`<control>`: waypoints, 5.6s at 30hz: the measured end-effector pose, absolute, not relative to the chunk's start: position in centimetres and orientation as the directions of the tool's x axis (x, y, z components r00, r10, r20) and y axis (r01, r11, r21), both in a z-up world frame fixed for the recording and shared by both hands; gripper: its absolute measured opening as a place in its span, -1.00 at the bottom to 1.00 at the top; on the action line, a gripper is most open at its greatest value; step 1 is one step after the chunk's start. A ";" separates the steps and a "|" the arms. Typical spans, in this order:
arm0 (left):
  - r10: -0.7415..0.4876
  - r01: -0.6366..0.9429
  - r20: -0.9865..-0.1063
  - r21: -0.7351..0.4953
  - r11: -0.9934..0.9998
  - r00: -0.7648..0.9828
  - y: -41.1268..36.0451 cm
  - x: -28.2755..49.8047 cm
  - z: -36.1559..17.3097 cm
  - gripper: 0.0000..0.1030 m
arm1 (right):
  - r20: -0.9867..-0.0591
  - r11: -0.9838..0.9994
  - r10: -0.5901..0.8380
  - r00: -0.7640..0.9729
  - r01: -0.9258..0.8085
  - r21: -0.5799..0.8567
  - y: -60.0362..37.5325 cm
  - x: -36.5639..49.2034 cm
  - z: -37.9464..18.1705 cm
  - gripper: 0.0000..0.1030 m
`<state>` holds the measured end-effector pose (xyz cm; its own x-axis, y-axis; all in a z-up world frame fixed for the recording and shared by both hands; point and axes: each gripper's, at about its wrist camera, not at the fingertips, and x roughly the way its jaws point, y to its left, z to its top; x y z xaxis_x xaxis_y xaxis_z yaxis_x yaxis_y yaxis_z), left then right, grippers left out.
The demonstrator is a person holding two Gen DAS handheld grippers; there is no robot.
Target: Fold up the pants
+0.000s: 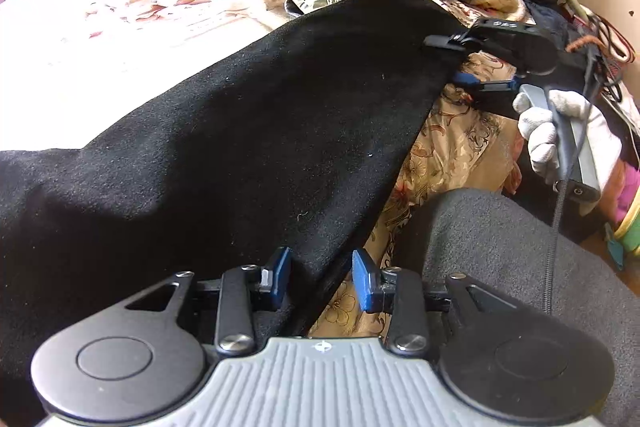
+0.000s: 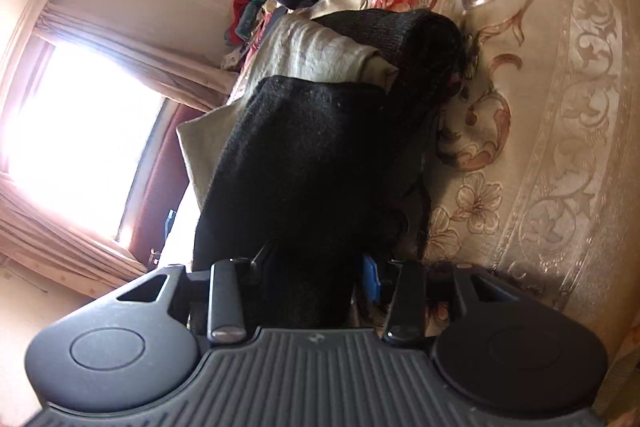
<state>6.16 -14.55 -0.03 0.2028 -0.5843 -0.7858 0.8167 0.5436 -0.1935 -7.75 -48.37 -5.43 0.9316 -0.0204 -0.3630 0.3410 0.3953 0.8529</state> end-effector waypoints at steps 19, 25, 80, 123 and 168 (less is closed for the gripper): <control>-0.569 0.835 -0.797 -0.163 0.525 0.202 -15.4 6.1 -0.1 -0.05 | -0.305 0.537 -0.082 0.949 0.300 0.789 -48.4 -8.6 -3.2 -0.38; -0.561 0.831 -0.800 -0.156 0.533 0.210 -15.6 5.9 -0.2 -0.03 | -0.307 0.438 -0.039 0.951 0.292 0.850 -49.4 -7.1 -5.4 -0.36; -0.383 0.157 -0.633 -0.384 0.910 0.673 22.7 2.1 0.0 0.00 | -0.595 0.632 0.626 0.504 -0.775 0.008 13.6 6.5 3.1 -0.84; -0.265 0.213 -0.669 -0.161 0.964 0.694 19.7 7.1 3.3 0.08 | -0.683 0.954 0.284 0.673 -0.271 0.130 -14.0 13.2 2.5 -0.45; -0.329 0.470 -0.754 -0.031 0.882 0.569 8.3 12.6 0.1 0.17 | -0.495 0.581 0.574 0.652 0.101 0.807 -28.6 14.2 -4.3 -0.70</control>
